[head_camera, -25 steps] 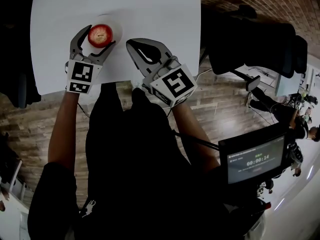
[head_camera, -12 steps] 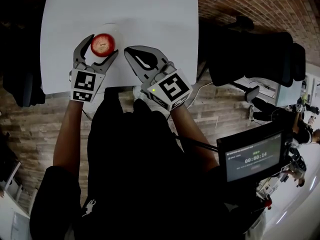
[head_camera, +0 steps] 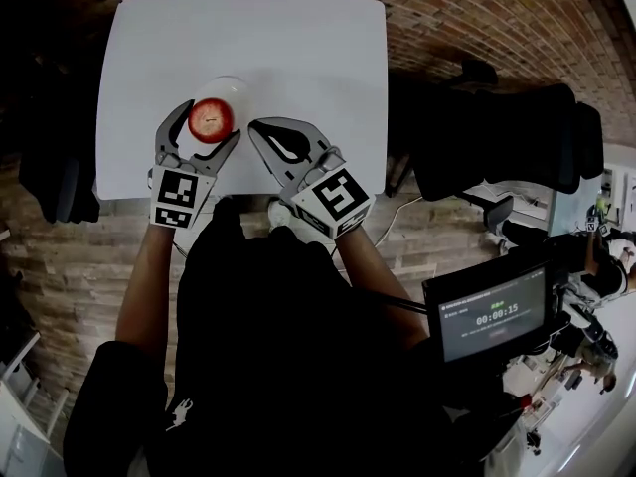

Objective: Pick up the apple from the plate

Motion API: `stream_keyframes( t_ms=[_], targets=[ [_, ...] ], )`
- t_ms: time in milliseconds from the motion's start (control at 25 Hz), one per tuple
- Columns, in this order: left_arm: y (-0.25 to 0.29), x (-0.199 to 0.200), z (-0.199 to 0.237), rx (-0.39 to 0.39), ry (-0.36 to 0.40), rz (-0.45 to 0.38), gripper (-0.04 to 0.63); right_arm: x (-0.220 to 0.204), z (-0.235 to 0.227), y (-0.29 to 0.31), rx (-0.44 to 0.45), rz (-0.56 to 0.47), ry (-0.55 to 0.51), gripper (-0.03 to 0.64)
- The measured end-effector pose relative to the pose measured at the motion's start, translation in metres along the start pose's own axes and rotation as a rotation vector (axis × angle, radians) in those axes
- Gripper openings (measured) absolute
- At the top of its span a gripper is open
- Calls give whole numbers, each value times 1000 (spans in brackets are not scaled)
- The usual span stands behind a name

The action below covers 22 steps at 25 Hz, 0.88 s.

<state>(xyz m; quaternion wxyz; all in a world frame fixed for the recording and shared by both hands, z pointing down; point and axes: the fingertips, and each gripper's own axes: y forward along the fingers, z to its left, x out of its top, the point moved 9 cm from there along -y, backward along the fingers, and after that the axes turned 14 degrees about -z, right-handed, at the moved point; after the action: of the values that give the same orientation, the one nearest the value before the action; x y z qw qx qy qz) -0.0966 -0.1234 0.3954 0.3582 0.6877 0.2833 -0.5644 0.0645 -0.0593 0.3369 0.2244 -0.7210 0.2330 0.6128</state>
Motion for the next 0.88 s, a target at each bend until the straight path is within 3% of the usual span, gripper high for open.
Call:
stream_keyframes(
  t_ms=[240, 880],
  targets=[
    [-9, 14, -8, 31, 3, -29, 405, 5, 4, -5, 21, 16, -10, 3],
    [-47, 41, -22, 82, 7, -68, 405, 24, 13, -11, 41, -59, -60, 3]
  ],
)
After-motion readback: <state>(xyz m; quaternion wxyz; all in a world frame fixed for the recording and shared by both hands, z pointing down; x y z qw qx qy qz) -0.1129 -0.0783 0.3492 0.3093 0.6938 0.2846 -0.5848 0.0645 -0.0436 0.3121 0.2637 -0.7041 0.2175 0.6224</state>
